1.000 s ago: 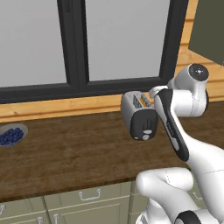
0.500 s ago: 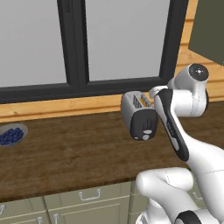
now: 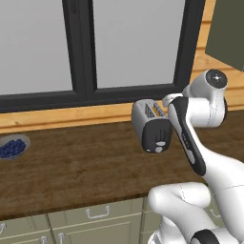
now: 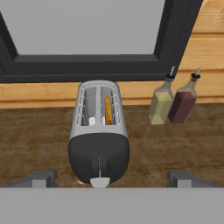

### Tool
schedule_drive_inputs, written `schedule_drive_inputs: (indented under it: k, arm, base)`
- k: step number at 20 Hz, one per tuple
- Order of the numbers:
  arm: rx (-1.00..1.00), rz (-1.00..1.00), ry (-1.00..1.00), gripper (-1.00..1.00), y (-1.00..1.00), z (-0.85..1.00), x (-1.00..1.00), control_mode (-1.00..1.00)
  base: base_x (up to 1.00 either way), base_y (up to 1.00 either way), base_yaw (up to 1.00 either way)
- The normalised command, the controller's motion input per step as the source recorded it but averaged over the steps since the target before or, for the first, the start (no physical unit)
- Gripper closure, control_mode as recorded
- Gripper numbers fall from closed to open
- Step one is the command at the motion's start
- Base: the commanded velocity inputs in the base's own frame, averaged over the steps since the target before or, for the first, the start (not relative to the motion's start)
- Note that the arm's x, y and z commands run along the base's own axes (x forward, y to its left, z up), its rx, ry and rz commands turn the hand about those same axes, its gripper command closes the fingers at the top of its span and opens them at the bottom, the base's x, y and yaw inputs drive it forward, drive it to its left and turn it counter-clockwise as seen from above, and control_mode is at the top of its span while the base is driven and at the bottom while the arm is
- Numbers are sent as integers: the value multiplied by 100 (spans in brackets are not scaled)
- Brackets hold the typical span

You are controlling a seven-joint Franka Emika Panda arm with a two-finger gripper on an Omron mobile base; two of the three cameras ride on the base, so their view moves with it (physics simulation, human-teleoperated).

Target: Start the toaster. Once the lever pops up, take the bread to the plate on the dining counter.

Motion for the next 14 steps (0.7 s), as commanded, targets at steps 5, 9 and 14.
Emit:
schedule_drive_inputs:
  k: [5, 9, 14]
  arm:
    - [0, 0, 0, -100, 0, 0, 0, -100]
    - [0, 0, 0, -100, 0, 0, 0, -100]
    - [0, 0, 0, -100, 0, 0, 0, -100]
  base:
    - [0, 0, 0]
    - [0, 0, 0]
    - [0, 0, 0]
